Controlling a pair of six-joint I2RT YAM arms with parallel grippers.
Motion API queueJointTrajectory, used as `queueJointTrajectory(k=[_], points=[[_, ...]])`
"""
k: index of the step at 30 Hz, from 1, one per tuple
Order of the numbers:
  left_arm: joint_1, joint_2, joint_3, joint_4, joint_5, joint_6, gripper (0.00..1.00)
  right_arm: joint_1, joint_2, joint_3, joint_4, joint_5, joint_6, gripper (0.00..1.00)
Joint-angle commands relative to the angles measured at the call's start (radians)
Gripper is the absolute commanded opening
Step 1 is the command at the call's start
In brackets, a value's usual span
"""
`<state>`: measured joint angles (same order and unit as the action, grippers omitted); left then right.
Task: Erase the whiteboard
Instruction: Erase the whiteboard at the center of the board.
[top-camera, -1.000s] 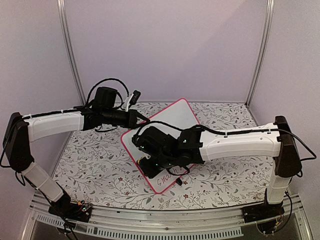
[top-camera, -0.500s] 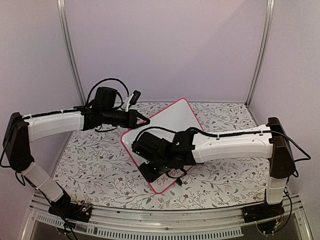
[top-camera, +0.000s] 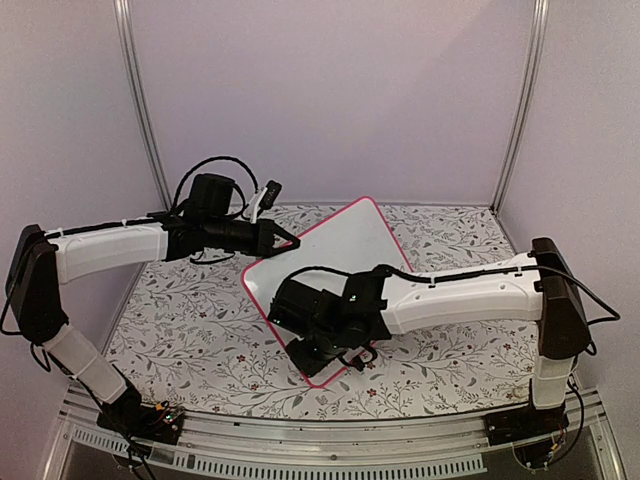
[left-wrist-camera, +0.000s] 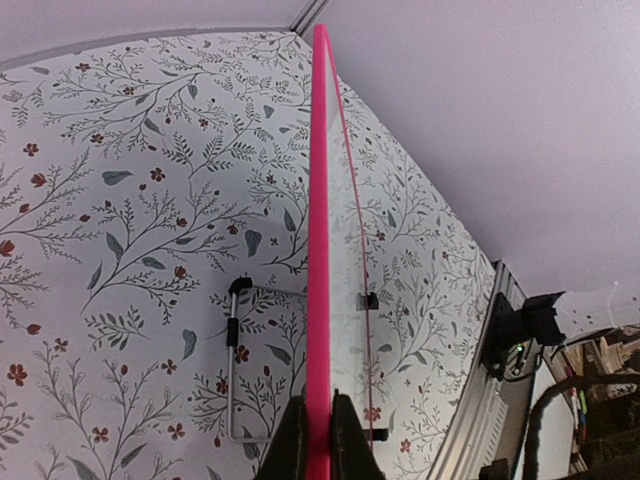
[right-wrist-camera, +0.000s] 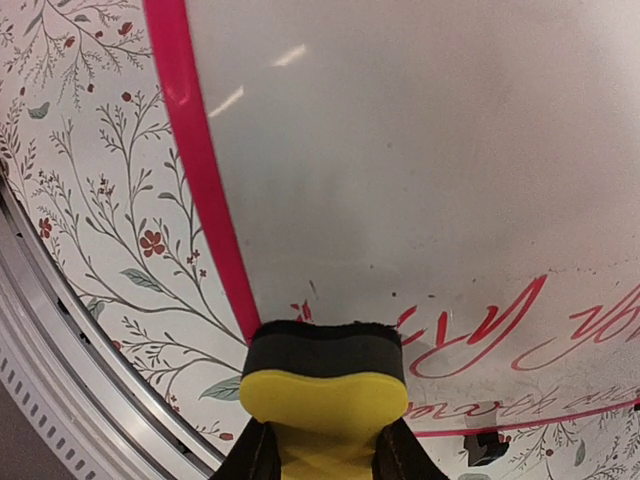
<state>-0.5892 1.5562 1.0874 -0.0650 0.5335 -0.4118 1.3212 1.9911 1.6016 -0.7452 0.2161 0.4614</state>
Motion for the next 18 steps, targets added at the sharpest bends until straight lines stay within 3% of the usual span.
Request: queueJointTrajectory(k=[1,11,18], points=[[-0.024,0.033,-0.015,-0.083,-0.043,0.084,0.0,0.017,0.027,-0.03,-0.076,0.042,0.021,0.28],[-0.025,0.033,-0.015,-0.084,-0.042,0.084,0.0,0.04,0.036,-0.02,-0.091,0.082,0.026,0.29],[-0.029,0.034,-0.015,-0.083,-0.043,0.084,0.0,0.038,0.075,0.094,-0.086,0.155,-0.017,0.29]])
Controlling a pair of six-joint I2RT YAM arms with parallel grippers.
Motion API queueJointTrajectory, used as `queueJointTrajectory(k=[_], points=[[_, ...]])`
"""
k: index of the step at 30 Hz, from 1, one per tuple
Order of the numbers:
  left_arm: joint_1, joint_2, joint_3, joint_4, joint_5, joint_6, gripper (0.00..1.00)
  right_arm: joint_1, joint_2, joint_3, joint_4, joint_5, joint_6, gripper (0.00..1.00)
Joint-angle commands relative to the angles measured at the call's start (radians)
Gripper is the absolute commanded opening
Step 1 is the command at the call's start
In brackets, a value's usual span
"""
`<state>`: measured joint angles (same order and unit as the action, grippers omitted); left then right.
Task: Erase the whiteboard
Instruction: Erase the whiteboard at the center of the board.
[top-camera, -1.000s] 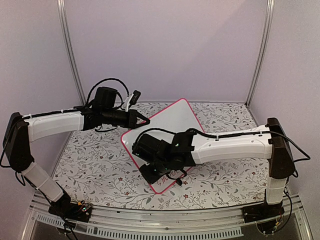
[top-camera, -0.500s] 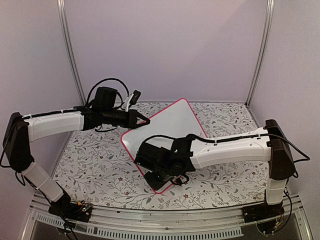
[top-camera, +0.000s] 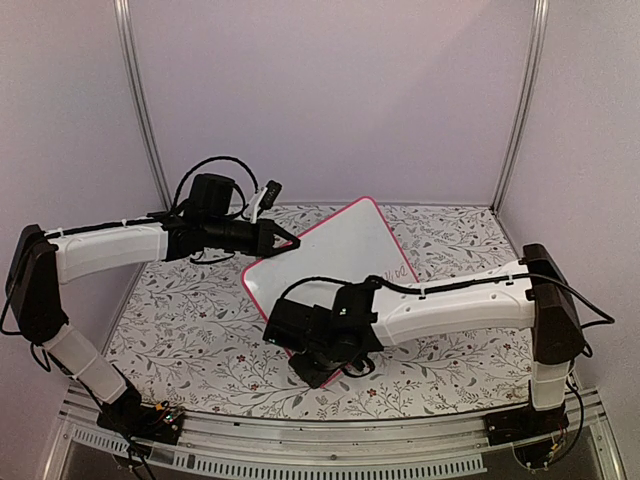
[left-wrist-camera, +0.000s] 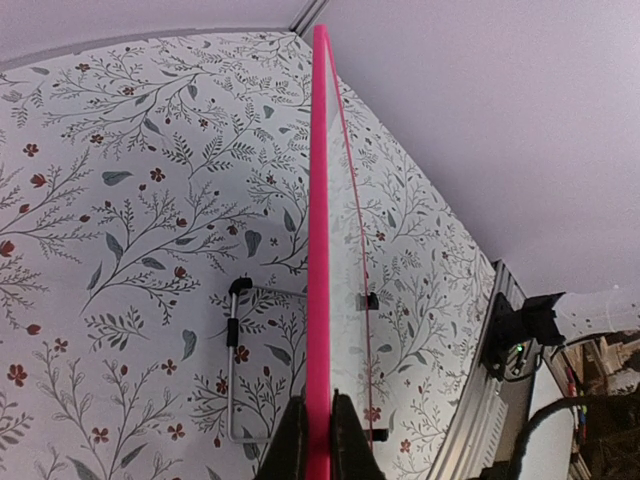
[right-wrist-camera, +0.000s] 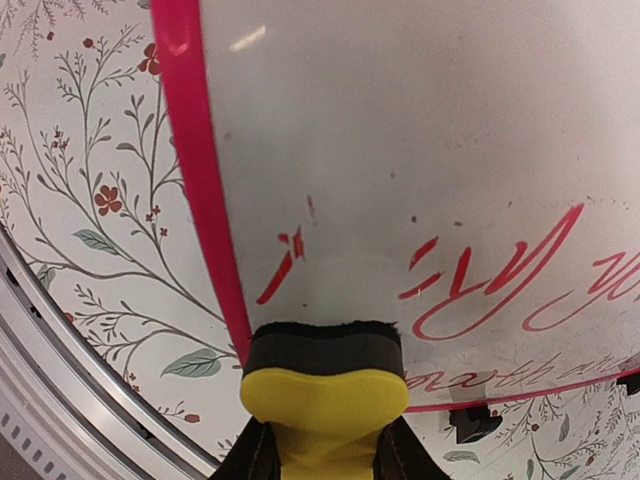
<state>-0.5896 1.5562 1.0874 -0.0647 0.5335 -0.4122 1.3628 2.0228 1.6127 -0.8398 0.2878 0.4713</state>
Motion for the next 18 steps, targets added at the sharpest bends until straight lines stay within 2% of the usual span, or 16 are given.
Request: queueJointTrajectory(k=[1,12,18], points=[[-0.027,0.034,-0.015,-0.084,-0.044,0.084,0.0,-0.006,0.052,0.102,0.005,0.095,-0.036,0.29],[-0.029,0.036,-0.014,-0.084,-0.042,0.084,0.0,-0.056,0.076,0.221,0.017,0.163,-0.123,0.29],[-0.029,0.041,-0.014,-0.085,-0.05,0.086,0.0,-0.056,0.081,0.173,0.019,0.126,-0.115,0.29]])
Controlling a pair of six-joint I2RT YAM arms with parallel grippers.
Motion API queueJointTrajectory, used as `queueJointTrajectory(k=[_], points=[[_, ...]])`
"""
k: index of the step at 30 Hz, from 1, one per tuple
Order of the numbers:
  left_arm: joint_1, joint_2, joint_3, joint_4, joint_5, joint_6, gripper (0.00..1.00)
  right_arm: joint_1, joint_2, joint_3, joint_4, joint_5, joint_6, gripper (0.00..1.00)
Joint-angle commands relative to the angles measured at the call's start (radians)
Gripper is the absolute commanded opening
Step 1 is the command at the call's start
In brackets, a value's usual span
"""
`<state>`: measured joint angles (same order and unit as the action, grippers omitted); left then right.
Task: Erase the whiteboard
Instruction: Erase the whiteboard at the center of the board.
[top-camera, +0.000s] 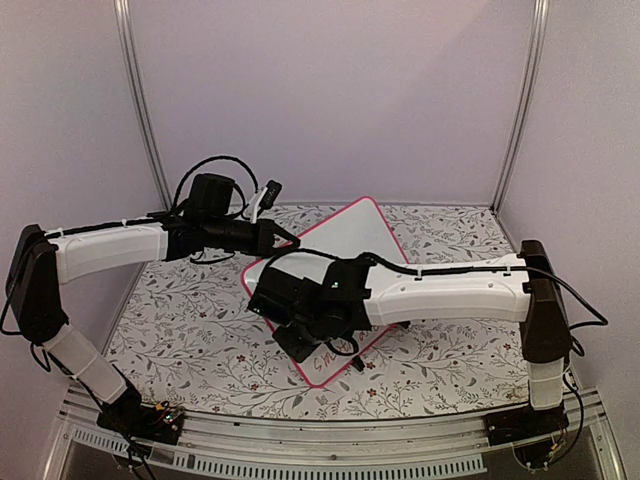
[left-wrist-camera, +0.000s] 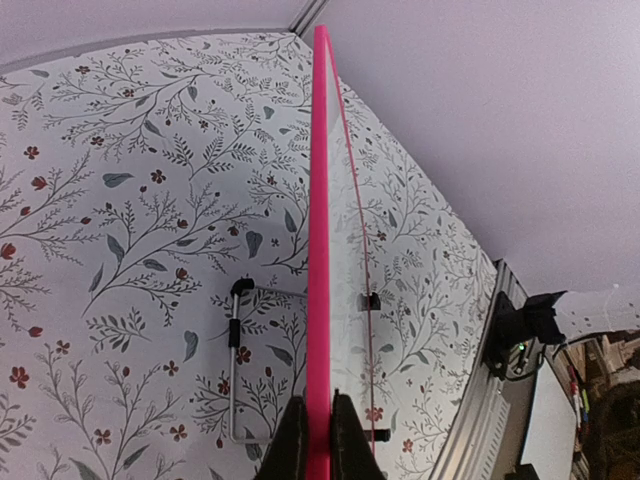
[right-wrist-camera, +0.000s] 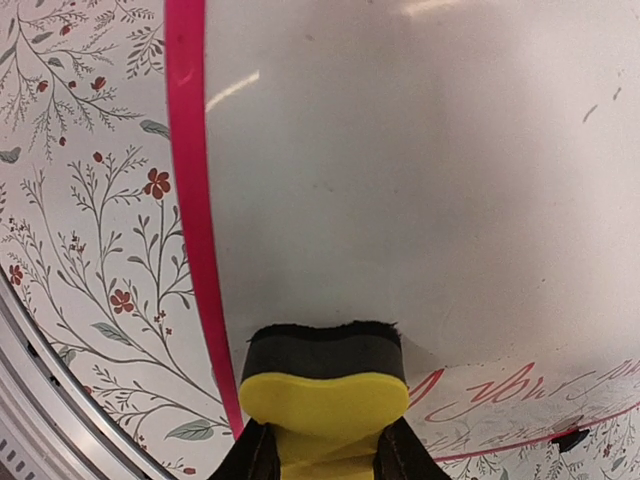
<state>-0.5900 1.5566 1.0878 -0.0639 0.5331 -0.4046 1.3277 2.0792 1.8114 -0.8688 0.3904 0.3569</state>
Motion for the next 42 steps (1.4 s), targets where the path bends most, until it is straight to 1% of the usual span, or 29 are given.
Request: queueJointTrajectory(k=[1,6,12,18,28,31,37,42], points=[[-0.028,0.043,-0.013,-0.088,-0.051,0.08,0.0,-0.021,0.018,-0.051,0.056,0.015,0.008,0.29],[-0.029,0.044,-0.01,-0.095,-0.064,0.084,0.0,-0.021,-0.05,-0.18,0.091,-0.046,0.054,0.29],[-0.029,0.042,-0.012,-0.092,-0.064,0.08,0.0,-0.019,-0.072,-0.208,0.024,-0.077,0.089,0.29],[-0.03,0.012,-0.019,-0.091,-0.078,0.083,0.0,-0.018,-0.077,-0.165,0.01,-0.128,0.117,0.29],[-0.03,0.001,-0.022,-0.084,-0.075,0.076,0.0,-0.015,-0.063,-0.132,-0.026,-0.102,0.153,0.29],[-0.028,-0.002,-0.024,-0.078,-0.073,0.071,0.0,-0.016,-0.053,-0.073,-0.043,-0.079,0.128,0.29],[-0.029,0.001,-0.025,-0.075,-0.064,0.066,0.0,-0.021,0.013,0.101,-0.089,-0.012,0.057,0.29],[-0.029,-0.002,-0.026,-0.075,-0.065,0.066,0.0,-0.035,0.018,0.128,-0.068,-0.017,0.022,0.29]])
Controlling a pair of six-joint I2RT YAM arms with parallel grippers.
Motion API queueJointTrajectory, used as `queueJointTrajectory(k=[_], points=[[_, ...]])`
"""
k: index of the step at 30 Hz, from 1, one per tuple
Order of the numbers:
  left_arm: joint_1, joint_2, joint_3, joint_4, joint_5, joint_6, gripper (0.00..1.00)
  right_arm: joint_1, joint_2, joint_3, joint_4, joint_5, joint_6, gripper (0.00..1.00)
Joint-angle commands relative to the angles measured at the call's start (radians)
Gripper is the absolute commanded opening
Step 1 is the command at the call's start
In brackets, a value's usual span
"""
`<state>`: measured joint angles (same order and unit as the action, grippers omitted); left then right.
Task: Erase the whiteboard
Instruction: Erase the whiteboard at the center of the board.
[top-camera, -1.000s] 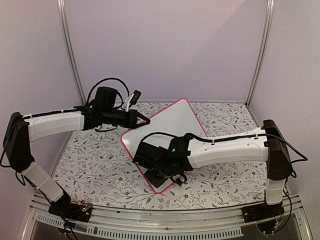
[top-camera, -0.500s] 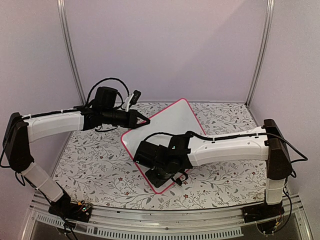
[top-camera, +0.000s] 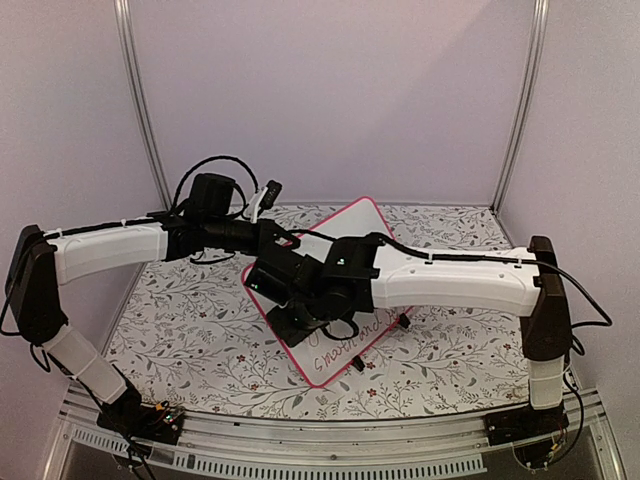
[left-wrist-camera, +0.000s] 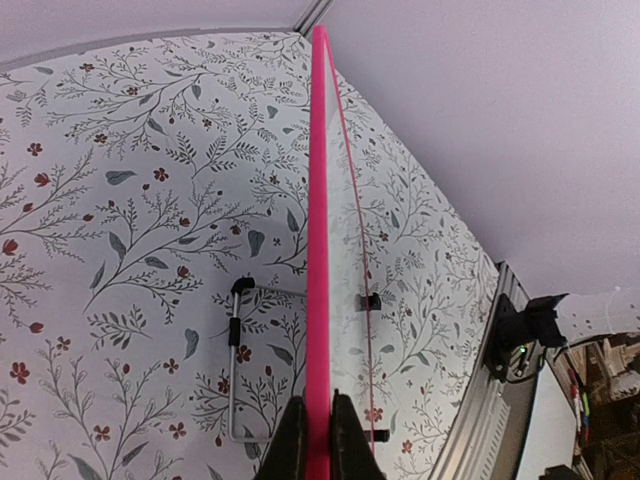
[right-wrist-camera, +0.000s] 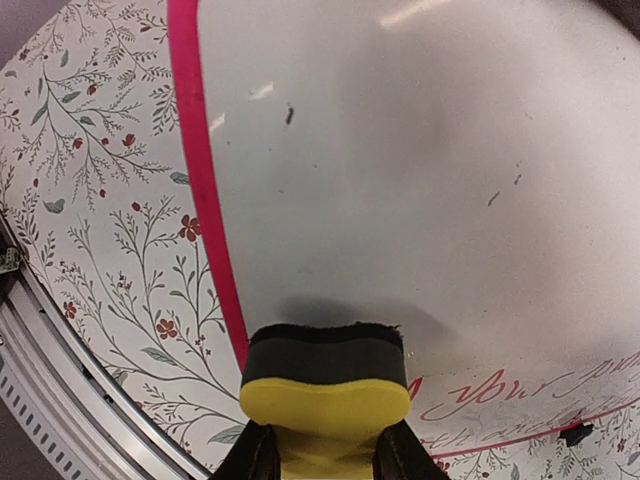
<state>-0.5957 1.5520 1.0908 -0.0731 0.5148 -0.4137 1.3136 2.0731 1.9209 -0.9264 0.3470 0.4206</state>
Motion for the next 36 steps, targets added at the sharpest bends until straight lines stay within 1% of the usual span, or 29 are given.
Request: queueJointTrajectory(k=[1,4,12,20,25,31,36], points=[[-0.024,0.001,-0.028,-0.065,-0.048,0.075,0.0,-0.022,0.025,0.015,-0.01,0.023,-0.044,0.29],[-0.023,-0.003,-0.03,-0.064,-0.048,0.076,0.0,-0.023,0.028,-0.016,-0.006,0.012,-0.041,0.29],[-0.025,-0.002,-0.034,-0.062,-0.054,0.077,0.0,-0.023,-0.043,-0.228,0.08,-0.071,0.005,0.29],[-0.023,-0.007,-0.034,-0.054,-0.045,0.062,0.0,-0.013,-0.119,-0.354,0.099,-0.086,0.084,0.28],[-0.024,-0.014,-0.044,-0.045,-0.065,0.062,0.0,-0.005,-0.114,-0.339,0.111,-0.09,0.089,0.28],[-0.025,-0.006,-0.042,-0.046,-0.057,0.058,0.0,-0.012,-0.061,-0.219,0.101,-0.014,0.046,0.29],[-0.025,-0.002,-0.042,-0.044,-0.055,0.058,0.0,-0.047,-0.029,-0.152,0.132,0.009,-0.024,0.29]])
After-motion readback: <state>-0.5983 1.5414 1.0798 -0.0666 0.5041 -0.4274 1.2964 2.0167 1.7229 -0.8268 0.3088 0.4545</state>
